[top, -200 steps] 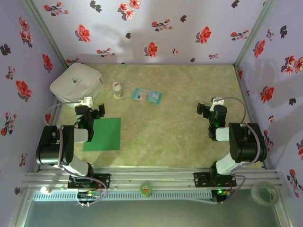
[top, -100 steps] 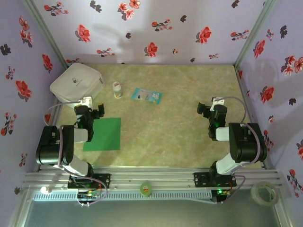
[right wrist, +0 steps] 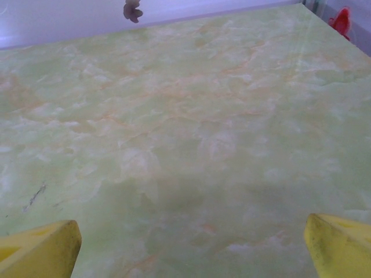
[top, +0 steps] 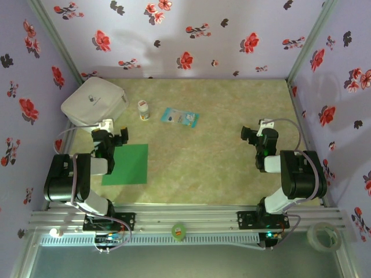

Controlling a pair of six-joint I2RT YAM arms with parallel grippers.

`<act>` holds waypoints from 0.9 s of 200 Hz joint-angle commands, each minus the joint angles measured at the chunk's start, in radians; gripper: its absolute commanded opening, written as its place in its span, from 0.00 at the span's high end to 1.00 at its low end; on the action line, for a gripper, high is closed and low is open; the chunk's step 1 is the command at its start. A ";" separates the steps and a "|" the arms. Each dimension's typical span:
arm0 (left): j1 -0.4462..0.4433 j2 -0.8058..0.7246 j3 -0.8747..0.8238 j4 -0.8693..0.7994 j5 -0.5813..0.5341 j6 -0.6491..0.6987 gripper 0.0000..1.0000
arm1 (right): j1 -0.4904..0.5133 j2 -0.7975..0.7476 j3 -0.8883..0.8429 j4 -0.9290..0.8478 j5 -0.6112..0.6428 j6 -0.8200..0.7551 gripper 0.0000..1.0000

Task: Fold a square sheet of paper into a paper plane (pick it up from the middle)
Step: Move the square sheet of paper to the center of the table.

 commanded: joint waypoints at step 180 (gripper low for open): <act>0.043 -0.645 0.183 -1.040 -0.002 -0.420 0.00 | -0.020 -0.236 0.310 -0.714 -0.561 0.628 0.01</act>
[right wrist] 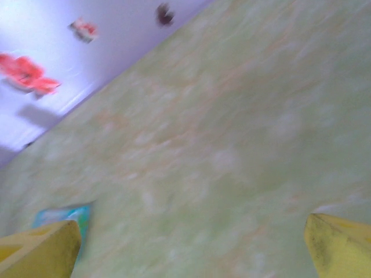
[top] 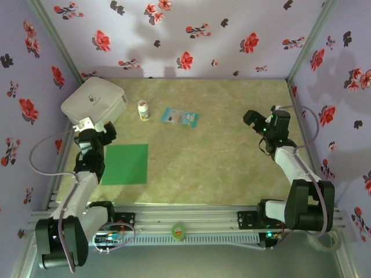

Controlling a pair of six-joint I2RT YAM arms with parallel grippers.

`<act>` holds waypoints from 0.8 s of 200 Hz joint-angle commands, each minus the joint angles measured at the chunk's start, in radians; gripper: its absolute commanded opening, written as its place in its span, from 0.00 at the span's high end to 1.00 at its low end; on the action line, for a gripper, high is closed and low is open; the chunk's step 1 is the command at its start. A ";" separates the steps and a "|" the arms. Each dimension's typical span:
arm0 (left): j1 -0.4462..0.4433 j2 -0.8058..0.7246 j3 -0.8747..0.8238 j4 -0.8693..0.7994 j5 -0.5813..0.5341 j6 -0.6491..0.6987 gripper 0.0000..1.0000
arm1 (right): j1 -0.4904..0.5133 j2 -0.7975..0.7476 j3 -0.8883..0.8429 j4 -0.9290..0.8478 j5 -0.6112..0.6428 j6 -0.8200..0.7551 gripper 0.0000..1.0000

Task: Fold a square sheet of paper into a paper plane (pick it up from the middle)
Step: Move the square sheet of paper to the center of the table.

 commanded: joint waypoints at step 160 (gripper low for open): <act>-0.198 0.328 0.267 -0.743 0.312 -0.230 0.00 | 0.309 0.114 0.047 -0.082 -0.175 0.264 0.01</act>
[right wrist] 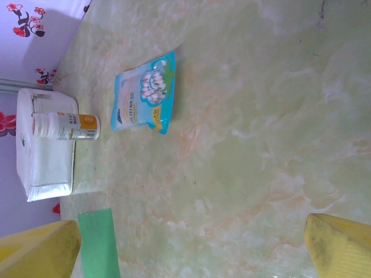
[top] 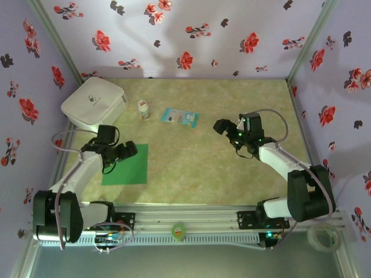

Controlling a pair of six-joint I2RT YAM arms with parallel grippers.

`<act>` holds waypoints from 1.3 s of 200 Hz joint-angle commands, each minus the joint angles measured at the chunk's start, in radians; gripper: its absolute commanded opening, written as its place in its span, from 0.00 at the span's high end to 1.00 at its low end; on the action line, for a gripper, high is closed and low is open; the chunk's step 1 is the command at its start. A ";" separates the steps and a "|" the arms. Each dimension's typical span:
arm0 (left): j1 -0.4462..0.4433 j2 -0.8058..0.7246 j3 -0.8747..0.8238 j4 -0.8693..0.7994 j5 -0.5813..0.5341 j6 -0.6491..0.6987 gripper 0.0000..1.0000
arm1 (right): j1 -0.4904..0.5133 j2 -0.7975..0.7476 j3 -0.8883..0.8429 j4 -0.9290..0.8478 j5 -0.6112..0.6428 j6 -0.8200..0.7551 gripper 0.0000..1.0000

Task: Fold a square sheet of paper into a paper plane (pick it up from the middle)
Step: Move the square sheet of paper to the center of the table.

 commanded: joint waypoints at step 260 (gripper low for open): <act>-0.635 0.564 0.552 -0.002 -0.146 -0.350 0.00 | 0.008 -0.042 -0.025 -0.123 0.070 -0.031 0.01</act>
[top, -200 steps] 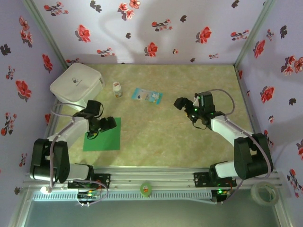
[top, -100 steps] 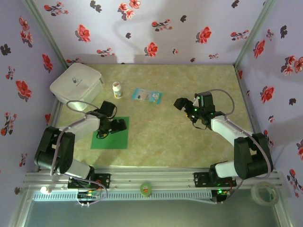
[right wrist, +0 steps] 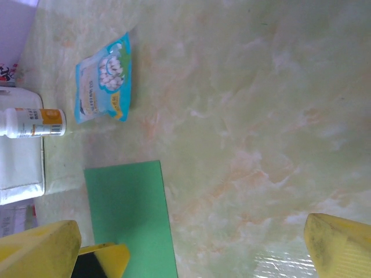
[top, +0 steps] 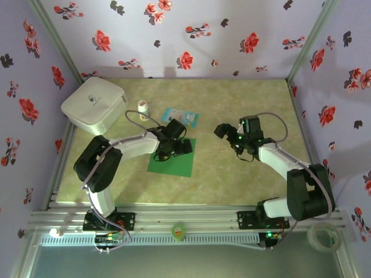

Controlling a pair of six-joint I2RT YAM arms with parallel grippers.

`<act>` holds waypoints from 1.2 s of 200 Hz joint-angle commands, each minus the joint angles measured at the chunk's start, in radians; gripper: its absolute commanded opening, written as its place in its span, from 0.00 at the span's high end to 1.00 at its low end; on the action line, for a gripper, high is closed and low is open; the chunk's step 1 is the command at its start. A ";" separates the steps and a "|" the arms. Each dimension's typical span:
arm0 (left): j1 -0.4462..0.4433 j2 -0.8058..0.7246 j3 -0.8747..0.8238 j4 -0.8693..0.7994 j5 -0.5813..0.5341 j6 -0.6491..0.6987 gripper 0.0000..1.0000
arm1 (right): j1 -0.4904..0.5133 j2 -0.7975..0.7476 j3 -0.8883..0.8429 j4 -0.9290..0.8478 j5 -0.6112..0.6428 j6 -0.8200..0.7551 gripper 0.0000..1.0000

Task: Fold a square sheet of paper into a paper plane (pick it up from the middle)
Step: Move the square sheet of paper to the center of the table, then first fold the square sheet of paper in half at the center of the table.

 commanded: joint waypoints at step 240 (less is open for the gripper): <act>0.085 0.253 0.372 -0.478 0.039 0.391 0.05 | 0.067 -0.010 0.002 -0.030 -0.044 -0.034 0.01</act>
